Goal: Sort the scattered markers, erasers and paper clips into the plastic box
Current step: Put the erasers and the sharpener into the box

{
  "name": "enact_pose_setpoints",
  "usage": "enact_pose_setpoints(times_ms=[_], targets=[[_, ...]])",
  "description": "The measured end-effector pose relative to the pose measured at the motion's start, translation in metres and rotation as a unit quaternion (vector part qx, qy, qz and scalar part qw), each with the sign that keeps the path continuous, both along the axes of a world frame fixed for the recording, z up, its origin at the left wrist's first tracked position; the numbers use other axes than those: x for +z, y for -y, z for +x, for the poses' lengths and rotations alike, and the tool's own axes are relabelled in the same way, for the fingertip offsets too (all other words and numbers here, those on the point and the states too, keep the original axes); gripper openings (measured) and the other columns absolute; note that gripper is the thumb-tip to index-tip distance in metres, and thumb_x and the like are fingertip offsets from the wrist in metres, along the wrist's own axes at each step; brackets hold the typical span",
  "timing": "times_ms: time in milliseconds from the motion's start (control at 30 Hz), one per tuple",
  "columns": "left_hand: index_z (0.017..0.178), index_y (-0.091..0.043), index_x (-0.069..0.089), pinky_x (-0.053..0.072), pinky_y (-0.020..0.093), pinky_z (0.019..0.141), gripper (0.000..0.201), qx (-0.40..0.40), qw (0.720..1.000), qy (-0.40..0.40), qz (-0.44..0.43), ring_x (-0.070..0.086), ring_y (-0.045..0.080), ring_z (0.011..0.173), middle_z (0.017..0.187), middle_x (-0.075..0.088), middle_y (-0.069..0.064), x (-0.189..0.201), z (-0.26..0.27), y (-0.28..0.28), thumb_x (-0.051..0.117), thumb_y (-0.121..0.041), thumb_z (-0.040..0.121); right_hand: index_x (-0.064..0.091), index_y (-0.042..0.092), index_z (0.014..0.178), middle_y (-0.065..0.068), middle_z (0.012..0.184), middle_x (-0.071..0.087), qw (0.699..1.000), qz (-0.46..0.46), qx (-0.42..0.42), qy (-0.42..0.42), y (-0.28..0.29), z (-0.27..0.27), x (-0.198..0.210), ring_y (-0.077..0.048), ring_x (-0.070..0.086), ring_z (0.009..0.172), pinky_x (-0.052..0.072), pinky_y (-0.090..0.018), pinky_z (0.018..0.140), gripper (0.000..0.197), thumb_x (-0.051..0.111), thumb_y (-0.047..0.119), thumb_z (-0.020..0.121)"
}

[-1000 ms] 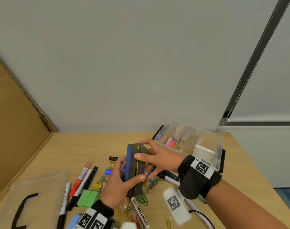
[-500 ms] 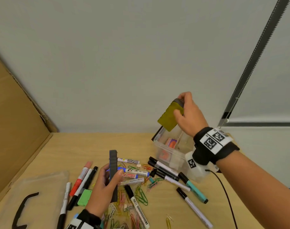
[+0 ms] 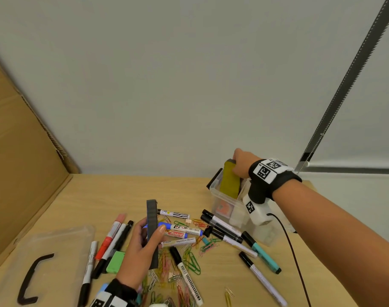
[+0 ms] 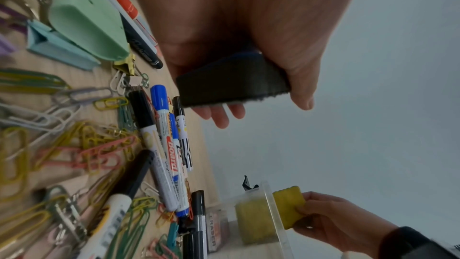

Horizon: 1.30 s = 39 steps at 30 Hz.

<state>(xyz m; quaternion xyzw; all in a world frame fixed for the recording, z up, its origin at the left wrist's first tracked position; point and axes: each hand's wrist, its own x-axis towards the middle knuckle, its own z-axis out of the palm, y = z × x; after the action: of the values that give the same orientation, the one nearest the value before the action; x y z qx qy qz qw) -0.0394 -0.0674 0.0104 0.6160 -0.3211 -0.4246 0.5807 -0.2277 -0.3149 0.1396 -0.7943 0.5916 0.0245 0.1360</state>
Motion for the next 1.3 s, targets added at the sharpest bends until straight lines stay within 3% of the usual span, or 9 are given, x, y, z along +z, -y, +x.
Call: enact_pose_setpoints(times_ms=[167,300,467,600,700,867,1000,1100,1300], targets=[[0.124,-0.026,0.047,0.05,0.026,0.081,0.05,-0.014,1.0,-0.007,-0.006,0.07,0.016,0.093,0.111,0.068,0.002,-0.001,0.002,-0.002,0.065,-0.04,0.08,0.051,0.0,0.128,-0.016,0.131,0.051,0.99,0.079,0.015,-0.113,0.032,0.004,-0.024,-0.032,0.052,0.113,0.041,-0.038,0.1,0.038,0.047,0.019,0.095],[0.118,-0.029,0.05,0.05,0.024,0.074,0.1,-0.006,1.0,-0.008,-0.008,0.071,0.012,0.089,0.103,0.071,-0.004,-0.003,0.003,-0.004,0.072,-0.08,0.035,0.06,0.014,0.101,-0.012,0.134,0.054,0.978,0.031,0.034,-0.203,0.103,-0.007,-0.082,-0.035,0.057,0.114,0.049,-0.047,0.096,0.036,0.065,0.034,0.071],[0.127,-0.02,0.046,0.05,0.026,0.077,0.052,-0.009,1.0,-0.02,0.0,0.071,0.013,0.09,0.105,0.07,-0.003,-0.001,0.001,-0.006,0.065,-0.036,0.081,0.048,0.013,0.134,-0.011,0.14,0.048,0.97,0.062,0.035,-0.234,0.051,-0.002,-0.043,-0.032,0.05,0.125,0.043,-0.046,0.102,0.081,0.076,0.031,0.06],[0.128,-0.021,0.046,0.051,0.028,0.08,0.042,-0.004,1.0,-0.024,0.001,0.07,0.018,0.095,0.109,0.069,-0.001,-0.002,0.001,-0.009,0.058,-0.024,0.088,0.034,0.016,0.145,-0.01,0.15,0.035,0.972,0.084,0.049,-0.215,0.061,-0.013,-0.053,-0.03,0.038,0.136,0.035,-0.045,0.11,0.087,0.072,0.034,0.069],[0.126,-0.026,0.047,0.052,0.032,0.084,0.045,-0.005,1.0,-0.004,0.001,0.07,0.018,0.093,0.112,0.068,-0.001,0.0,0.0,-0.01,0.06,-0.031,0.083,0.037,0.012,0.142,-0.01,0.149,0.037,0.994,0.041,0.04,-0.091,0.045,-0.013,-0.046,-0.028,0.039,0.135,0.034,-0.042,0.111,0.053,0.051,0.025,0.092],[0.127,-0.043,0.041,0.052,0.025,0.081,0.059,-0.047,0.994,0.103,-0.001,0.067,0.01,0.096,0.115,0.06,-0.011,0.02,-0.019,-0.001,0.063,-0.048,0.073,0.058,0.018,0.12,-0.003,0.124,0.059,0.975,-0.023,0.074,0.207,-0.031,-0.017,-0.011,-0.019,0.057,0.107,0.045,-0.029,0.089,0.027,0.047,0.023,0.096],[0.127,-0.048,0.035,0.053,0.024,0.085,0.065,-0.085,0.963,0.254,-0.041,0.054,-0.002,0.104,0.119,0.048,-0.024,0.038,-0.053,0.03,0.068,-0.058,0.072,0.057,0.015,0.118,-0.002,0.112,0.065,0.929,0.227,0.128,0.263,-0.08,-0.018,-0.001,-0.02,0.068,0.088,0.057,-0.031,0.074,0.04,0.046,0.045,0.095],[0.133,-0.042,0.034,0.046,0.029,0.092,0.07,-0.07,0.916,0.387,-0.082,0.047,0.004,0.107,0.12,0.047,-0.019,0.047,-0.073,0.064,0.06,-0.068,0.073,0.052,0.011,0.121,-0.013,0.111,0.066,0.884,0.321,0.131,0.313,-0.09,-0.027,0.005,-0.024,0.068,0.084,0.06,-0.033,0.07,0.033,0.048,0.034,0.097],[0.146,-0.024,0.025,0.033,0.036,0.109,0.059,-0.105,0.887,0.442,-0.084,0.035,0.013,0.13,0.142,0.035,-0.003,0.049,-0.084,0.136,0.033,-0.052,0.095,0.039,0.014,0.112,-0.008,0.092,0.056,0.949,-0.05,0.063,0.305,-0.044,-0.06,0.015,-0.027,0.059,0.077,0.049,-0.039,0.07,0.02,0.046,0.017,0.094]])
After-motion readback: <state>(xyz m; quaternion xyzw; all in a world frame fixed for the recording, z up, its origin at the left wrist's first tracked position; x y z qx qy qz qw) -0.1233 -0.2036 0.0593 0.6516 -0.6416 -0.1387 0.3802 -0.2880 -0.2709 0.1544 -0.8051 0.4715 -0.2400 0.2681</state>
